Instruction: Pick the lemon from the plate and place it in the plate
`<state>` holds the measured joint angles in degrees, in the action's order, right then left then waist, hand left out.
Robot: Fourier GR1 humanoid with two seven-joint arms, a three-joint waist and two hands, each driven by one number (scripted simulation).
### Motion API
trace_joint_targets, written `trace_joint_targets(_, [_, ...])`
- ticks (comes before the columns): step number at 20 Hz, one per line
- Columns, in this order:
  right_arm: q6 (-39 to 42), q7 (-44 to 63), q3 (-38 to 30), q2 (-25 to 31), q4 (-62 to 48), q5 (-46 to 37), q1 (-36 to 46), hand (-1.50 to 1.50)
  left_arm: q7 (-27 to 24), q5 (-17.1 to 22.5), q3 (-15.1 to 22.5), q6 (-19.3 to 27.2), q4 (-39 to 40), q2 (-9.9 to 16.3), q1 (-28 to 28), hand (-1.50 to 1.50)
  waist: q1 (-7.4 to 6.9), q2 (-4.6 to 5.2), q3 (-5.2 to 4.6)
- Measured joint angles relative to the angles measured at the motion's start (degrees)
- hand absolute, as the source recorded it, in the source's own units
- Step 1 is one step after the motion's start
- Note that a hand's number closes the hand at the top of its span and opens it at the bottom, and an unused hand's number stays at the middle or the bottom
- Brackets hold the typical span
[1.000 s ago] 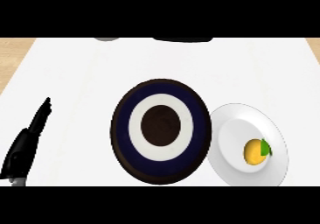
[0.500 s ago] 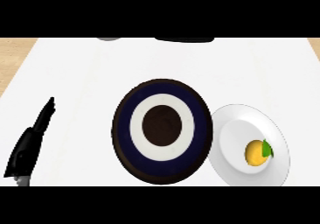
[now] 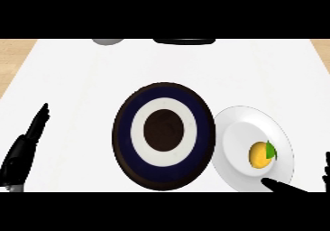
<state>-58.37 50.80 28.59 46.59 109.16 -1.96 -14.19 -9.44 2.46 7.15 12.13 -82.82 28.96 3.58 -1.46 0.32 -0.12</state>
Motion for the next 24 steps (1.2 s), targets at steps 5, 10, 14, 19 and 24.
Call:
trace_joint_targets(5, [3.69,2.47,1.15,-5.45,-5.43,-2.20,6.64,-1.50,1.36,-0.89,-1.49,-0.90,-2.09,-0.55,1.52,0.00,0.70,-0.21,0.08])
trace_joint_targets(10, [7.69,0.30,0.21,-9.48,-9.85,-1.16,8.54,-1.50,1.36,-1.82,-3.35,-2.14,-1.62,-1.53,1.41,0.00,1.13,-0.29,0.12])
trace_joint_targets(14, [10.15,-1.66,-0.74,-13.36,-14.56,-1.59,9.64,-1.50,1.31,-3.45,-4.16,-2.80,-0.38,-3.05,0.71,0.00,1.28,-0.30,0.12])
trace_joint_targets(19, [13.44,-4.55,-3.22,-17.49,-18.22,-2.44,10.02,-1.50,2.31,-5.13,-5.86,-4.21,-1.25,-4.44,0.63,0.00,1.37,-0.33,0.12])
trace_joint_targets(24, [15.59,-6.98,-5.63,-20.64,-20.50,-4.36,10.74,1.50,2.12,-6.38,-7.47,-5.75,-1.67,-5.57,1.01,0.00,1.41,-0.37,0.03])
